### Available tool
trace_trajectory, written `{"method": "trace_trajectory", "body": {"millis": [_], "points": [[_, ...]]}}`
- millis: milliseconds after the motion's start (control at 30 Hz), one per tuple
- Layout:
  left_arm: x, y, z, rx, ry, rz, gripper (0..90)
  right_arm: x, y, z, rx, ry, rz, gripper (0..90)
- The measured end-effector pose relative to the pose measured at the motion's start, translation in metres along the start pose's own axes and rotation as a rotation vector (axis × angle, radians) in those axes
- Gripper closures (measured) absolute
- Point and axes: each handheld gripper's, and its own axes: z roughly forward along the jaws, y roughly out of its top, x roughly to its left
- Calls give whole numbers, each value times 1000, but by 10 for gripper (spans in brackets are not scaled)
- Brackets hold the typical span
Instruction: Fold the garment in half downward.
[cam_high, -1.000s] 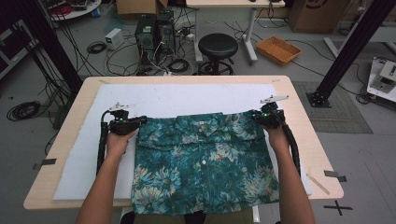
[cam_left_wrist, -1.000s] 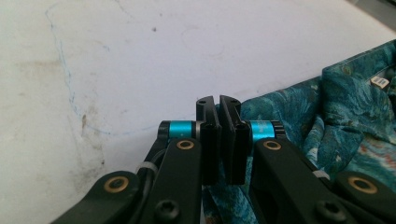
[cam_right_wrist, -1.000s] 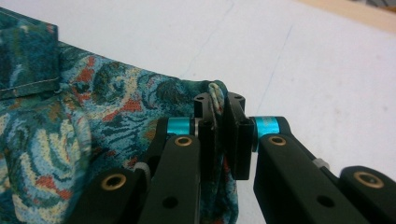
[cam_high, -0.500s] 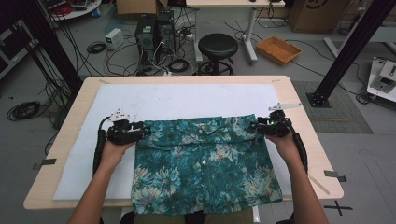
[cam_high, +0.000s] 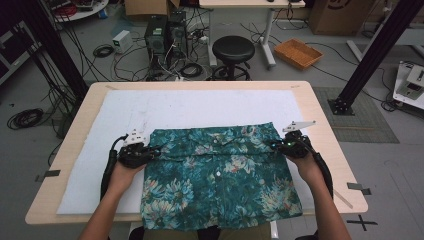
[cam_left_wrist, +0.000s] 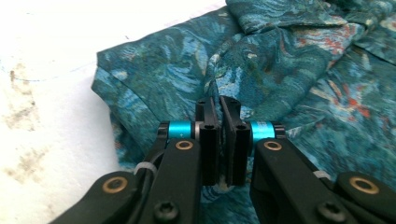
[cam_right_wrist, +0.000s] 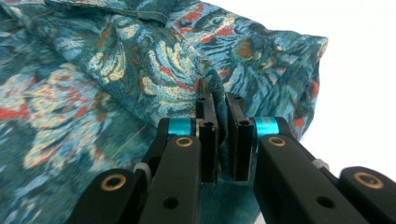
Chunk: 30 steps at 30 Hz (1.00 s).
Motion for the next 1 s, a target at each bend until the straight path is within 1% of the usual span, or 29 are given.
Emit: {"method": "trace_trajectory", "body": {"millis": [100,167,233,333,367,400,467,500,567,633,800,900,1000], "points": [[-2,-4,-8,-39,-25,-26,866,2,-8,-8,-23,12,1,852],[-4,-7,-15,-65,-51,-30,866,3,-14,-13,-42,19,-1,852],[-9,-10,-23,-76,-65,-18,866,5,-20,-20,-66,37,-4,852],[-17,-15,-36,-107,-97,-17,865,10,-29,-30,-92,60,-20,852],[-17,-15,-36,-107,-97,-17,866,13,-32,-33,-94,60,-27,851],[-23,-18,-43,-114,-115,-6,865,15,-34,-36,-97,63,-39,851],[-29,-22,-50,-120,-125,5,865,20,-38,-43,-107,65,-51,851],[-29,-22,-50,-120,-125,5,865,20,-38,-43,-107,65,-51,851],[-35,-25,-56,-115,-127,26,865,24,-41,-50,-117,67,-58,851],[-39,-29,-61,-109,-127,32,865,29,-44,-56,-123,71,-71,852],[-46,-37,-74,-121,-135,36,865,40,-49,-70,-135,72,-97,852],[-48,-43,-75,-87,-154,35,865,44,-52,-74,-130,74,-101,852],[-52,-51,-74,-52,-172,40,865,48,-56,-75,-105,74,-110,852]]}}
